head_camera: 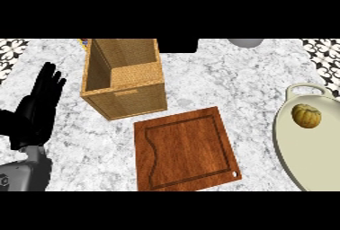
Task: Pick the squash from the cutting board and place it in the pot
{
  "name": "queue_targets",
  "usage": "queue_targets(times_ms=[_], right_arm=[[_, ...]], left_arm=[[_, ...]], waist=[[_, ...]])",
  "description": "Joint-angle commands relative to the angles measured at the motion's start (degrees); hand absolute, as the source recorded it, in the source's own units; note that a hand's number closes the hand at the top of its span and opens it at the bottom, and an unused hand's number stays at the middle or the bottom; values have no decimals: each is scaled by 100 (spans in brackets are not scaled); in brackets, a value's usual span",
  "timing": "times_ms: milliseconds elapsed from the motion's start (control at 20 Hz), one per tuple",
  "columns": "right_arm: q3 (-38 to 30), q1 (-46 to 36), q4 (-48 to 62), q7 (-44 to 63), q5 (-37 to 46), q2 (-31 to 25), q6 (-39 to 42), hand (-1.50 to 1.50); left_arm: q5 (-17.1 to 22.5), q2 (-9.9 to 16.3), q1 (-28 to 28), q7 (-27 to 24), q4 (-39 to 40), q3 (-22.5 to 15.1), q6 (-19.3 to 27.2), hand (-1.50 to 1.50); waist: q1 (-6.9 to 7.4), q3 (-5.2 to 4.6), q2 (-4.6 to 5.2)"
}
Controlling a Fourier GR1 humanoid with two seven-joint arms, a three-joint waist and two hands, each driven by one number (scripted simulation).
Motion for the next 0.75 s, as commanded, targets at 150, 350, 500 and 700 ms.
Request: queue_targets(times_ms=[150, 350, 500, 700], right_arm=[[-540, 176, 1321, -708, -363, -872, 1207, -150], [-545, 208, 1467, -811, -267, -966, 1258, -150], [-630, 340, 2341, -1554, -74, -1277, 1628, -150], [-642, 299, 2652, -1645, -85, -1413, 1745, -150]], left_arm=[[-74, -57, -7, 335, -352, -63, 90, 0], [29, 50, 23, 140, -81, 119, -129, 0], [-74, -87, 12, 140, -159, -51, -53, 0], [97, 107, 253, -133, -91, 249, -294, 0]], waist=[[33, 3, 3], [32, 0, 4], [36, 4, 6], [46, 2, 5]])
